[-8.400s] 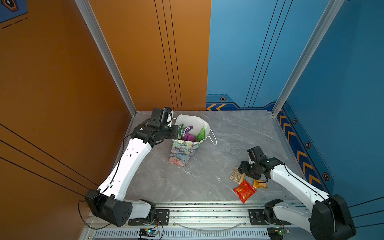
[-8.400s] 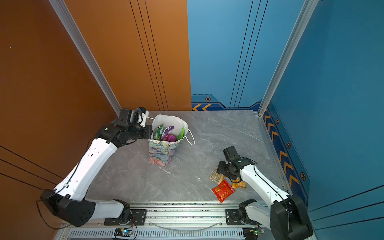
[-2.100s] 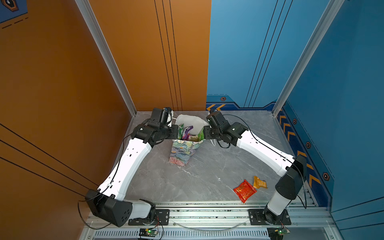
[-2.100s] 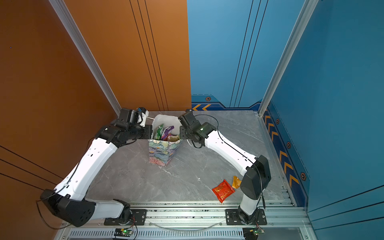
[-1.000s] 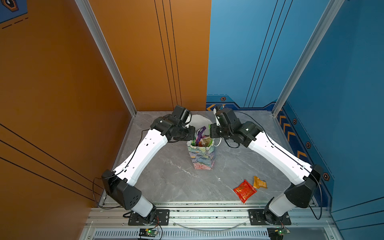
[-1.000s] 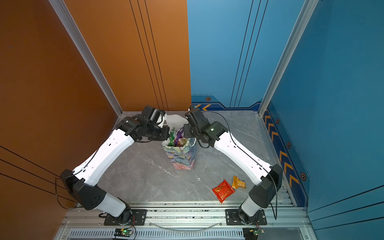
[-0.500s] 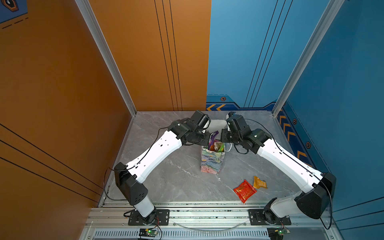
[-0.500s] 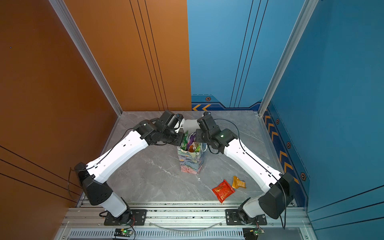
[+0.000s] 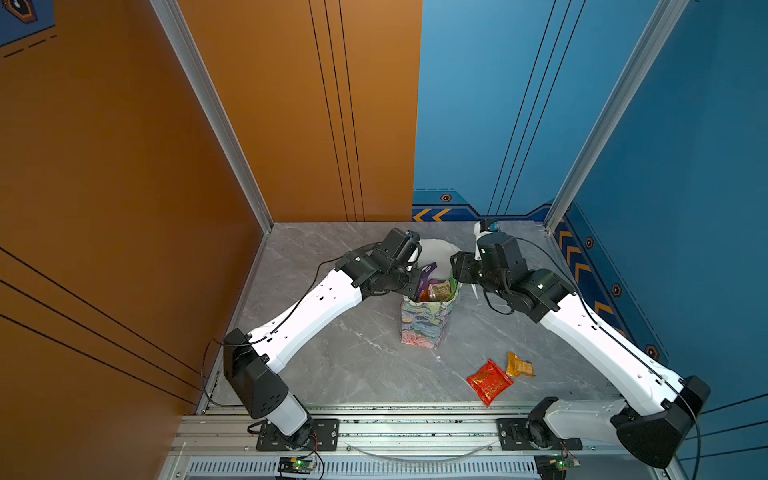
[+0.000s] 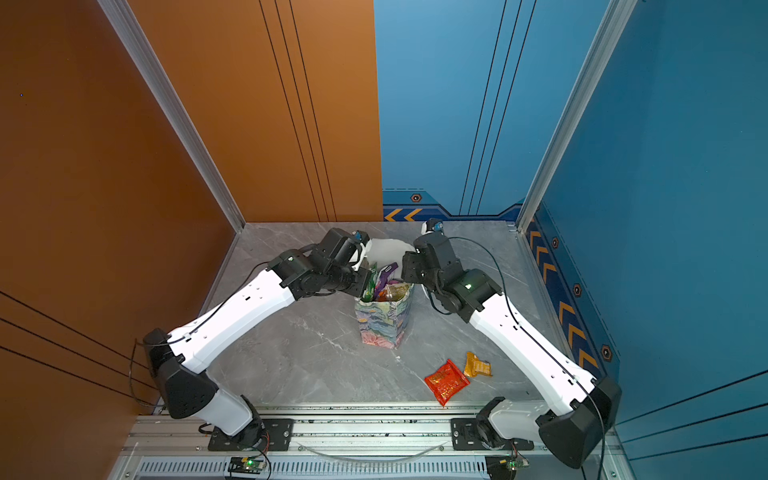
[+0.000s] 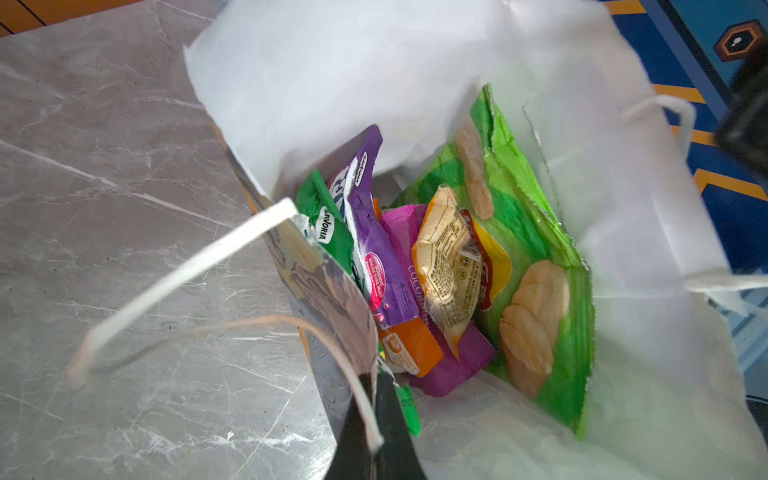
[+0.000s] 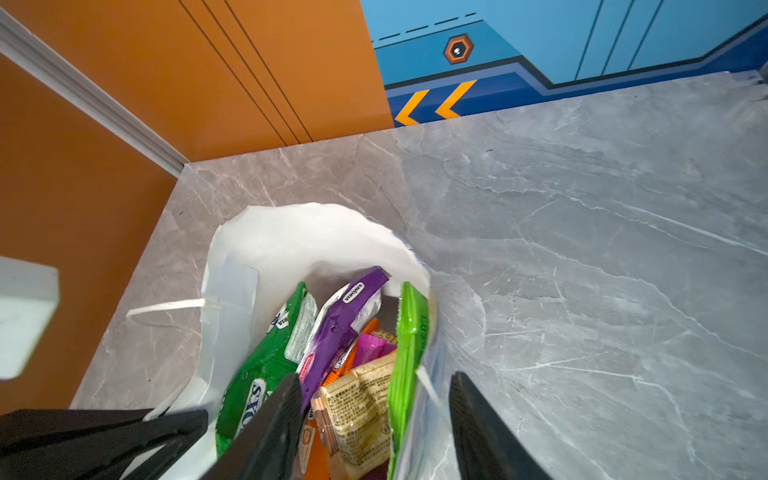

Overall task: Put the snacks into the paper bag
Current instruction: 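Move the right gripper back to the red snack packet on the table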

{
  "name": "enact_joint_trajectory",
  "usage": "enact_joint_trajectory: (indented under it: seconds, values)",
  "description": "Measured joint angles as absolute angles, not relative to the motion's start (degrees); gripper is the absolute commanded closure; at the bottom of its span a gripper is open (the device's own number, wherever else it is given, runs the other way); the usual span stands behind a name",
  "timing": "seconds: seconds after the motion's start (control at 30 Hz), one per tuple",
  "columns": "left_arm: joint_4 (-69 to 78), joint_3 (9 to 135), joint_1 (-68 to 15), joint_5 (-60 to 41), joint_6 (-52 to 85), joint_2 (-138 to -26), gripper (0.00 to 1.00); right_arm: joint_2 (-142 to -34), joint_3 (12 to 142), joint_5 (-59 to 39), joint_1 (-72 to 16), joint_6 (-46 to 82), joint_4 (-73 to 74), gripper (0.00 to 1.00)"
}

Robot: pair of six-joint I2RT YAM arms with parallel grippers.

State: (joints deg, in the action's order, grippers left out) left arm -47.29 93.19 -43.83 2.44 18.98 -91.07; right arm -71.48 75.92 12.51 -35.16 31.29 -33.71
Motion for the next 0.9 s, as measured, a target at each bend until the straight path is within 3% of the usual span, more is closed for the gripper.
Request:
enact_joint_trajectory:
  seconds: [0.5, 0.6, 0.7, 0.9]
  values:
    - [-46.92, 92.77, -40.38, 1.19, 18.87, -90.28, 1.00, -49.84, 58.92, 19.81, -26.04, 37.89, -39.72, 0.35]
    - [-46.92, 92.73, -39.48, 0.82, 18.90, -90.15, 1.00, -48.80, 54.15, 19.51, -25.12, 41.71, -42.61, 0.34]
    - [-46.87, 92.73, -38.98, 0.64, 18.90, -90.15, 1.00, -49.52, 50.41, 17.87, -24.73, 45.08, -46.44, 0.25]
    - [-46.85, 92.73, -38.63, -0.47, 19.05, -90.15, 1.00, -53.06, 46.02, 13.65, -26.74, 50.37, -53.52, 0.24]
